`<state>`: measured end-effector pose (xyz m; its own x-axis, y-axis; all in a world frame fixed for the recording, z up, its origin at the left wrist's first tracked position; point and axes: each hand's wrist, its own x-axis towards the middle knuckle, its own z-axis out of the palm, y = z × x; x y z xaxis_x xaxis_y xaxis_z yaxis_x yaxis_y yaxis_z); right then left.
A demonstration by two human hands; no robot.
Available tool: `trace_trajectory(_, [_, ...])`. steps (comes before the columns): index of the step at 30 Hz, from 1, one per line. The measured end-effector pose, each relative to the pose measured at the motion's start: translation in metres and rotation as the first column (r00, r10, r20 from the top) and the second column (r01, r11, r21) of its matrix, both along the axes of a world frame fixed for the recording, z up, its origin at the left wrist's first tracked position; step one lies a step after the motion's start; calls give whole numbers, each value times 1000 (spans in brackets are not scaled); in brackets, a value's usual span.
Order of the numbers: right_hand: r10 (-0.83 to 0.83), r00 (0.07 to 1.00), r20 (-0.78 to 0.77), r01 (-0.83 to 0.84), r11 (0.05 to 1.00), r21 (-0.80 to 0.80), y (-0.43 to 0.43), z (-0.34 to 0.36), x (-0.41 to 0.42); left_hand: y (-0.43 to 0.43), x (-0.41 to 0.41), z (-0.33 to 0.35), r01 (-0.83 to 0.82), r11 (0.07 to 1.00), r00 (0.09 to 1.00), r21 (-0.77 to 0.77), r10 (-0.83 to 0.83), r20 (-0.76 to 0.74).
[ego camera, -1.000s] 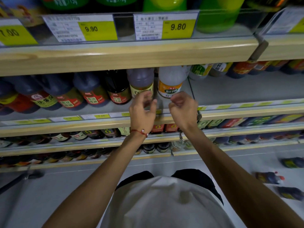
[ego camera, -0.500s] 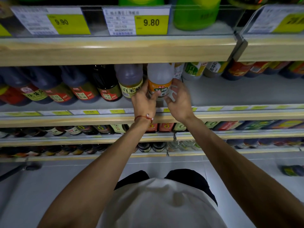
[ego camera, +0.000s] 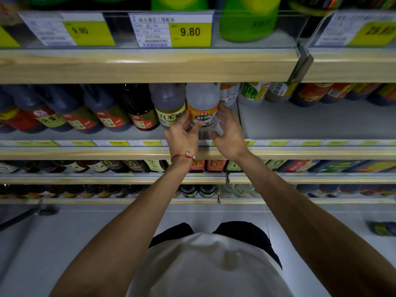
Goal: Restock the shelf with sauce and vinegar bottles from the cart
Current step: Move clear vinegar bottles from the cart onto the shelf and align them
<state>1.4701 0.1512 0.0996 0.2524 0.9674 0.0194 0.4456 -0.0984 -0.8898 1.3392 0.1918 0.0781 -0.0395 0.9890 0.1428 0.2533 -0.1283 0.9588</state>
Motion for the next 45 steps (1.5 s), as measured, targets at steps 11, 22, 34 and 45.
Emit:
trace_trajectory(11, [207, 839, 502, -231, 973, -16, -55, 40, -22, -65, -61, 38, 137, 967, 766, 214, 34, -642])
trace_trajectory(22, [491, 532, 690, -597, 795, -106, -88, 42, -114, -160, -172, 39, -101, 995, 510, 16, 66, -858])
trace_trajectory(34, [623, 396, 674, -801, 594, -78, -127, 45, -347, -265, -388, 41, -459, 884, 524, -88, 189, -830])
trace_trajectory(45, [688, 357, 631, -877, 480, -27, -153, 64, -599, -338, -616, 66, -659, 750, 403, -44, 303, -864])
